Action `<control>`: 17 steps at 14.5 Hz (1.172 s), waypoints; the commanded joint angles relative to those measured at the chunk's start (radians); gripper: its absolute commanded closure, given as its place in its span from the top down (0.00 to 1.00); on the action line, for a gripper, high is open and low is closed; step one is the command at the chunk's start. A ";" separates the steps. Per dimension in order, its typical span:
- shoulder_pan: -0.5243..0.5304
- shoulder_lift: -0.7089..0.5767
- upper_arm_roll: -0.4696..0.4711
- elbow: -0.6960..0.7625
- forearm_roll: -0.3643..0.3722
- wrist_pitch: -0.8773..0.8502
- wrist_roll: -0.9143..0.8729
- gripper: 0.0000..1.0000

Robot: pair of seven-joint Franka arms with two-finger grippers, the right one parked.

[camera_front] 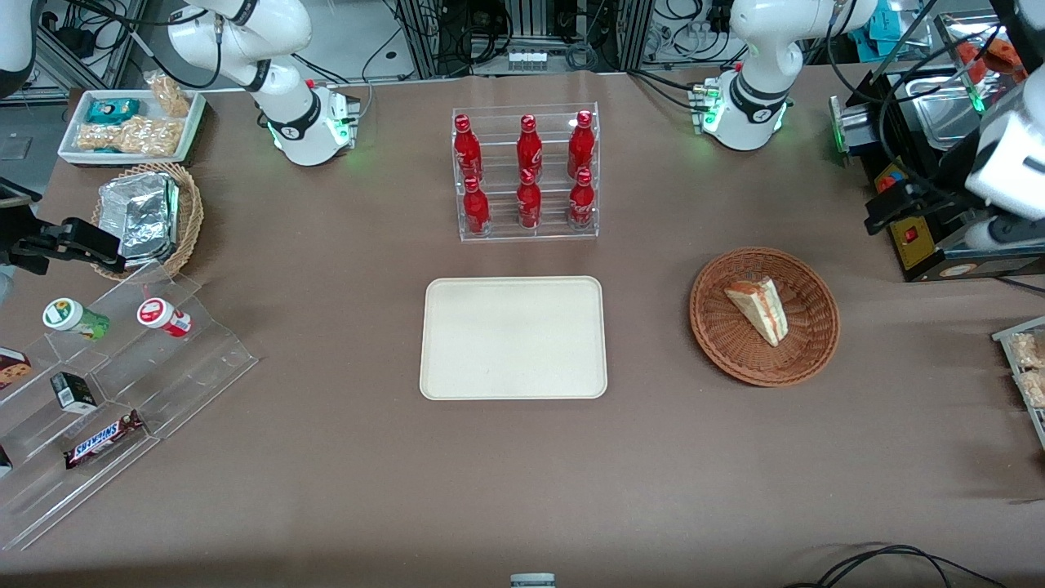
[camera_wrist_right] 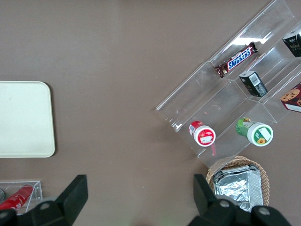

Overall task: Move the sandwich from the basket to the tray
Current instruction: 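Move the left gripper over the basket and lower onto the sandwich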

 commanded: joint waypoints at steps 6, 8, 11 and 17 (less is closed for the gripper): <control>0.028 0.004 -0.012 -0.393 0.002 0.354 -0.332 1.00; 0.026 -0.002 -0.013 -0.514 0.000 0.500 -0.400 1.00; -0.023 0.033 -0.016 -0.593 -0.006 0.681 -0.544 1.00; -0.066 0.161 -0.038 -0.604 -0.005 0.778 -0.592 1.00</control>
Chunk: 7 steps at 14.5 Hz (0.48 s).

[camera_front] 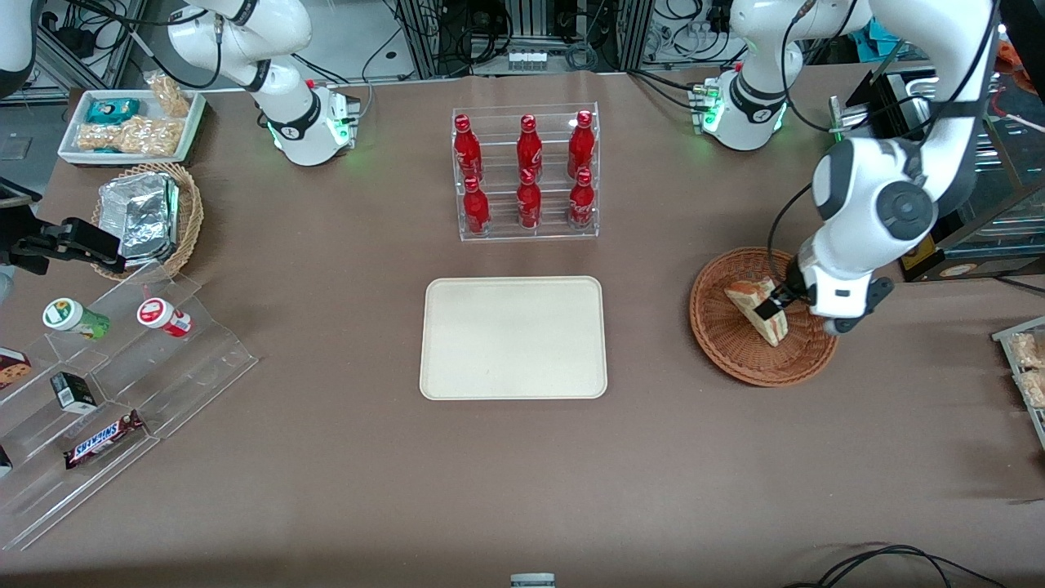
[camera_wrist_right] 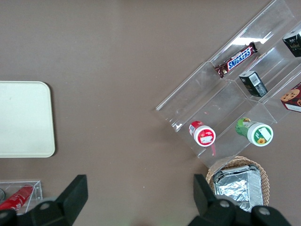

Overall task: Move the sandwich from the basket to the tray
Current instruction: 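Move the left gripper over the basket and lower onto the sandwich, then close the left gripper on the sandwich wedge in the basket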

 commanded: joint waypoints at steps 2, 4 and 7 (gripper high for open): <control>0.001 0.043 -0.004 -0.004 -0.001 0.017 -0.015 1.00; 0.002 0.063 -0.005 -0.007 -0.001 0.017 -0.015 1.00; 0.004 0.097 -0.003 -0.010 -0.001 0.023 -0.016 1.00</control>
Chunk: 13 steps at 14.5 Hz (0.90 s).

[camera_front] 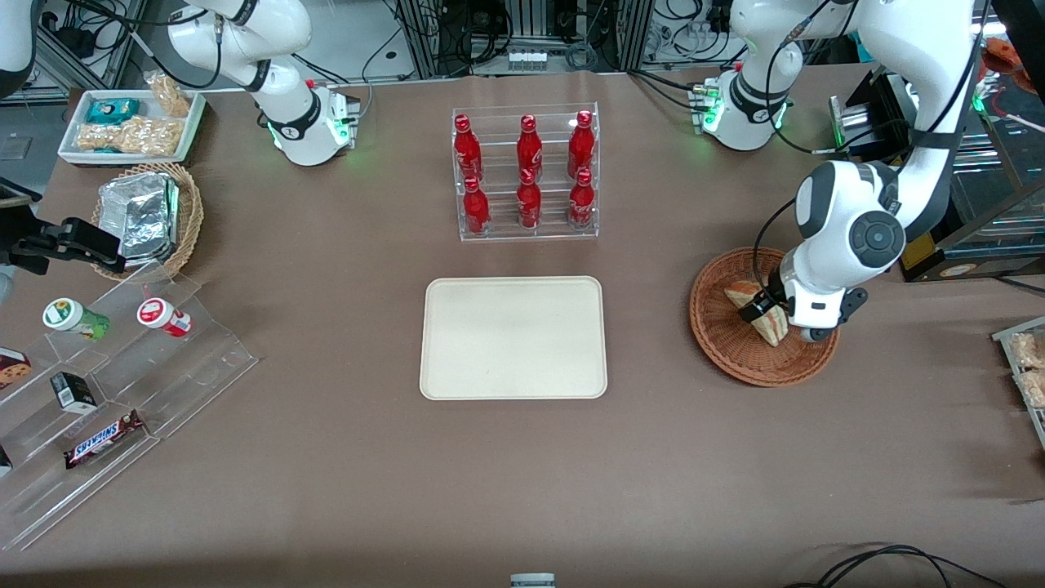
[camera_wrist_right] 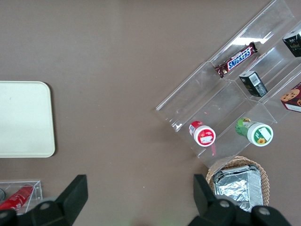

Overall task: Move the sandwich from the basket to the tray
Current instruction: 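Close the left gripper on the sandwich wedge in the basket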

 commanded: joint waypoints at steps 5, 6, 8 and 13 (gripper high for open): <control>0.011 0.036 0.002 0.003 -0.005 0.018 -0.009 0.07; 0.012 0.035 0.004 0.006 -0.005 0.016 -0.004 0.04; 0.012 0.018 0.004 0.009 -0.004 0.013 0.008 0.03; -0.018 -0.082 -0.024 0.034 0.006 -0.034 0.008 0.02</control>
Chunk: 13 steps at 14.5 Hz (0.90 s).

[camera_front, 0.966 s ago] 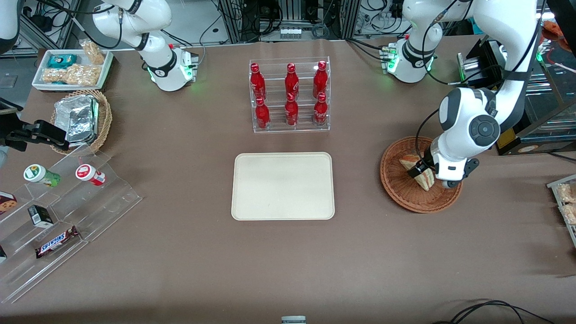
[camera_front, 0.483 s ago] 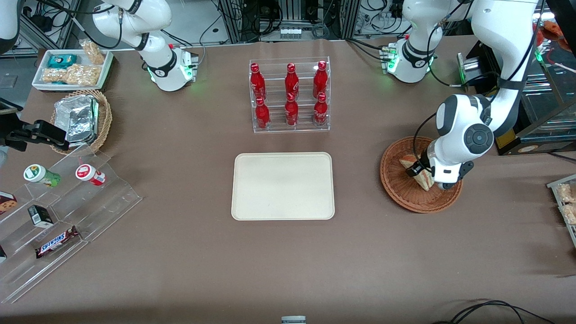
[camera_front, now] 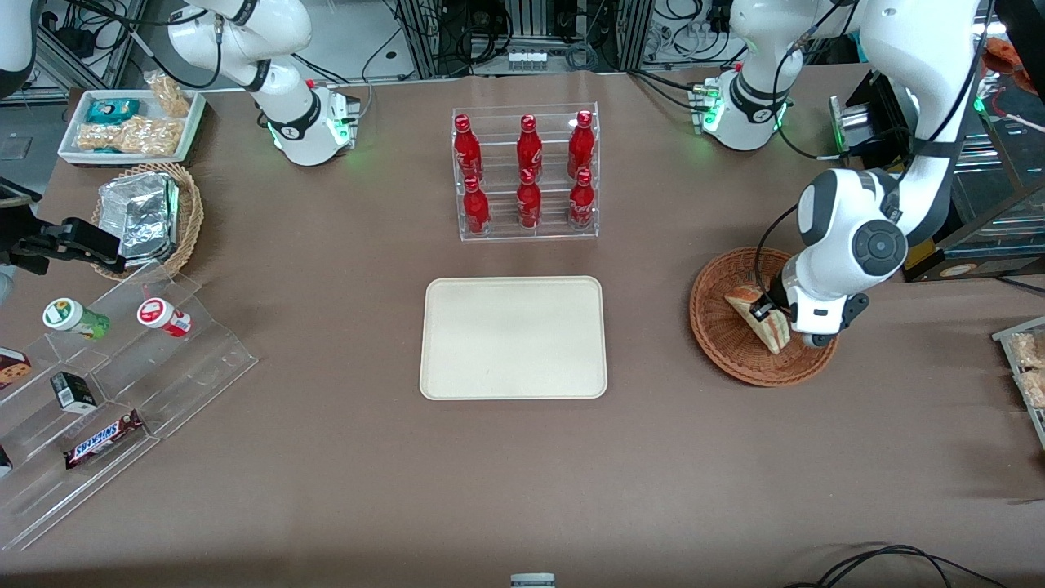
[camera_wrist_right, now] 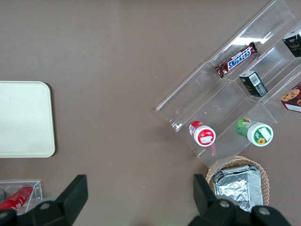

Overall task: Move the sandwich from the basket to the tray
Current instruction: 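Lift the sandwich and carry it with the left gripper over the tray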

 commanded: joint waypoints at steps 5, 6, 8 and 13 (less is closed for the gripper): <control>-0.246 -0.060 -0.096 0.155 0.030 -0.096 -0.021 0.04; -0.304 -0.028 -0.096 0.190 0.050 -0.099 -0.024 0.04; -0.410 0.053 -0.096 0.253 0.052 -0.085 -0.029 0.04; -0.559 0.275 -0.096 0.448 0.133 -0.071 -0.036 0.07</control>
